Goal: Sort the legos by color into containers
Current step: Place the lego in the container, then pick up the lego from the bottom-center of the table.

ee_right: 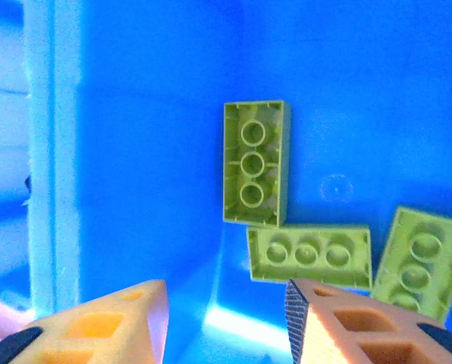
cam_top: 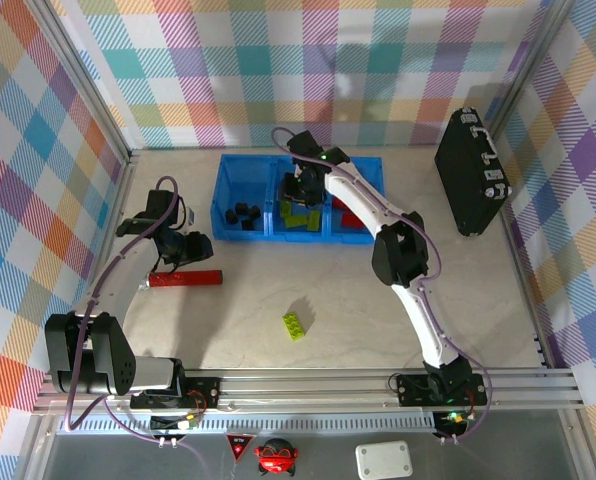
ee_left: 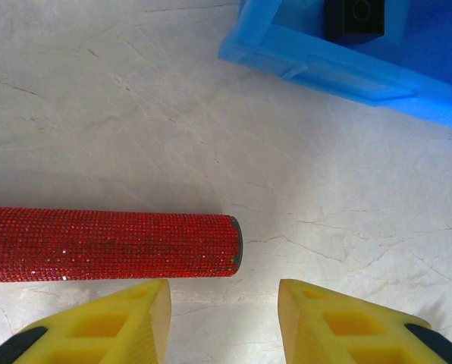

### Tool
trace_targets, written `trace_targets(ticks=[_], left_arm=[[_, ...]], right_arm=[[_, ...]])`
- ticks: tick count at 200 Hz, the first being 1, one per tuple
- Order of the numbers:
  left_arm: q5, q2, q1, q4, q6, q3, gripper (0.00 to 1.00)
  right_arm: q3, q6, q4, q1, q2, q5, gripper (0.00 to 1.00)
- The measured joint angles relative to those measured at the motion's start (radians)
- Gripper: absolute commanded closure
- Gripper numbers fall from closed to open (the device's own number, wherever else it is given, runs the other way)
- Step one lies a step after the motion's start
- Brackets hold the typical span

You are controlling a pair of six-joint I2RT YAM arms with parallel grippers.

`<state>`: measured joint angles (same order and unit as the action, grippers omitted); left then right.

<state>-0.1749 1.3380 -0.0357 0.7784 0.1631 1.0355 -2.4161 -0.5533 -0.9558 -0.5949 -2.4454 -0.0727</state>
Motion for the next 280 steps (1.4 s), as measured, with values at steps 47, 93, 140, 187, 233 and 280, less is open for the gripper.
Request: trace_targets(ticks=[47,93,140,187,233,280], left_arm=[[0.0,0.0,0.0,0.0,0.0,0.0,0.58],[0.0,0.0,0.0,0.0,0.0,0.0,0.58],[0.0,0.0,0.0,0.0,0.0,0.0,0.58],[0.001,0.0,0.0,0.0,-0.001,0.0,0.58],[0.001,0.0,0.0,0.0,-0.004,0.0,0.58],[0.001,0.0,0.0,0.0,-0.004,0.0,0.57]], right_arm=[[0.069,0.05,-0.094,-0.007,0.084,0.013,0.54],[0.221,0.077,-0.156,-0.047,0.22,0.087,0.53],[0.386,0.076,-0.175,-0.139,0.354,0.172,0.53],[0.566,0.024,-0.172,-0.245,0.435,0.218,0.52],[0.679,-0.07,-0.141,-0.354,0.442,0.229,0.51],[0.756,-0.17,-0.096,-0.444,0.442,0.191,0.51]])
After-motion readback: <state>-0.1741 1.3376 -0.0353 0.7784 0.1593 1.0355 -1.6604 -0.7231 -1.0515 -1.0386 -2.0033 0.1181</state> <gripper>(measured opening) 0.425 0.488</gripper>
